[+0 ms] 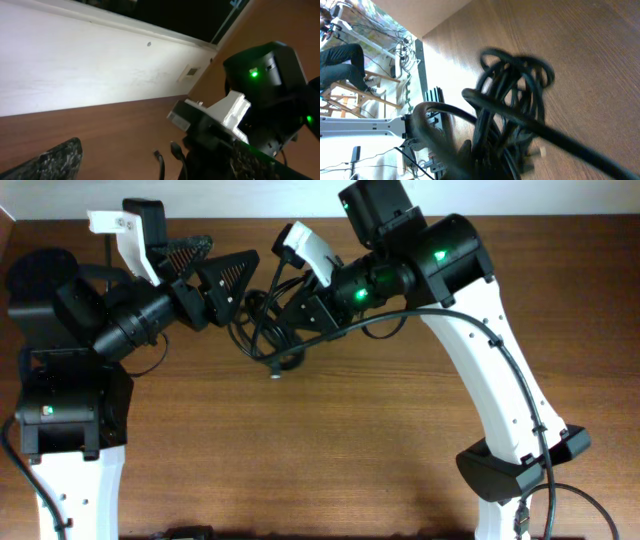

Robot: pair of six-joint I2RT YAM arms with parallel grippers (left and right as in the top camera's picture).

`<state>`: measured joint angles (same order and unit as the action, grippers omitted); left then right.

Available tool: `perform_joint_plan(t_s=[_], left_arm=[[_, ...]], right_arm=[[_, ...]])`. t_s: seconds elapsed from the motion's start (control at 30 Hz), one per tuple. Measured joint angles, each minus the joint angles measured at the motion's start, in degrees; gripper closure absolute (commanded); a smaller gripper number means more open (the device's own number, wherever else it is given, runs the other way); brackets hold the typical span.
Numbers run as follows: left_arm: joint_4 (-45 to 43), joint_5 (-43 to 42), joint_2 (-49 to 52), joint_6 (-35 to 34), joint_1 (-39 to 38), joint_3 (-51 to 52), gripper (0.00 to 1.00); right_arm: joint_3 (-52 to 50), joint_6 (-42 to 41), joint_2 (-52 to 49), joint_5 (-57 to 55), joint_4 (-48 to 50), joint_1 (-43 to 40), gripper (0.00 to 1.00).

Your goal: Untangle cables

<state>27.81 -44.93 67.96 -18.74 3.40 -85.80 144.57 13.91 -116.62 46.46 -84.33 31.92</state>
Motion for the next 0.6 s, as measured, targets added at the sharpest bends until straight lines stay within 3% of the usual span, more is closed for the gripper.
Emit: perform_joint_plan(t_s=[0.23,0.43,0.47,0.5,0.53,0.6], left_arm=[[3.72,1.49,-0.02,5.77,0.0,0.0,0.03],[13.25,2.27,-0.04,13.42,0.0,-0.04,0.05],[15.04,2.36,-0.04,15.28,0.0,-0.04,0.12],[16.41,2.36,-0.04,17.18,0.0,-0.04,0.29],[18.12,2.32,-0.04,19.08,0.0,-0.04,0.55],[20.28,1.79,-0.04,22.32,0.0,-0.07,0.57]], right_arm=[[0.0,0.02,5.27,3.19,-2.95,-5.66,0.96],[0.0,0.02,7.89,4.07,-2.23,-7.19,0.96],[0.0,0.04,8.0,4.04,-2.16,-7.28,0.96],[0.0,0.04,8.04,4.07,-2.14,-7.3,0.96],[0.0,-0.02,8.04,4.04,-1.97,-7.3,0.96],[0.0,-1.05,8.04,4.22,0.07,-7.3,0.96]])
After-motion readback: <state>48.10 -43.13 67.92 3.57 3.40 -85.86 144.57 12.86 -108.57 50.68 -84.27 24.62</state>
